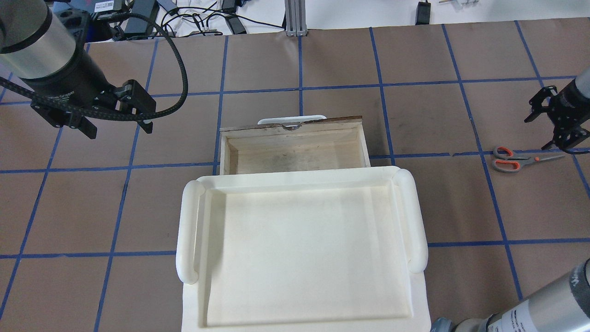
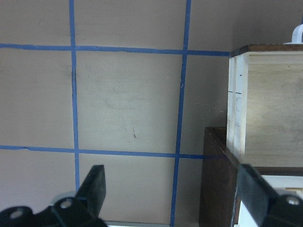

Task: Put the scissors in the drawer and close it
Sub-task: 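Lower the right gripper over the scissors handles and close on them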

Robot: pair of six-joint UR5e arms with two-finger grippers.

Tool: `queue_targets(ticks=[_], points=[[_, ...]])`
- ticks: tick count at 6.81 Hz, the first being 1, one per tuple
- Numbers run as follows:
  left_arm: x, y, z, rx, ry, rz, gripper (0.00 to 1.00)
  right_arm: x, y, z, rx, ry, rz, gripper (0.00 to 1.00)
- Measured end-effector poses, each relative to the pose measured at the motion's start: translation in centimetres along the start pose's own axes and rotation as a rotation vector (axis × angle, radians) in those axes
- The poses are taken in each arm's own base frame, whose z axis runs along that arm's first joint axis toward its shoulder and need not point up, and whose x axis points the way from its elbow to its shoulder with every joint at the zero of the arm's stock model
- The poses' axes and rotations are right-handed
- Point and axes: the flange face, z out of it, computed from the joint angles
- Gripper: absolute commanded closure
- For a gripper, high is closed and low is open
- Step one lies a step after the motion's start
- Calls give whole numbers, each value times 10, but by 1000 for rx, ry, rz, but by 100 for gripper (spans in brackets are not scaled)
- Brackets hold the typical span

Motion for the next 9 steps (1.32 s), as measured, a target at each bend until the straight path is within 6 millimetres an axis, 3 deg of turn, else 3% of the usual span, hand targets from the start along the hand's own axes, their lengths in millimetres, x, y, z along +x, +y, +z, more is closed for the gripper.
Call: queue_targets(ticks=[2, 5, 8, 9], points=[[-3, -2, 4, -14, 0, -15, 0, 9, 6, 28, 23, -14, 26, 18], [-5, 1, 18, -34, -2, -2, 0, 7, 2, 49, 59, -43, 0, 23], [-4, 3, 16, -28, 5, 4, 0, 8, 3, 54, 56, -36, -16, 26], [-2, 1, 19, -36, 21, 1, 0, 9, 4, 55, 52, -30, -17, 33]])
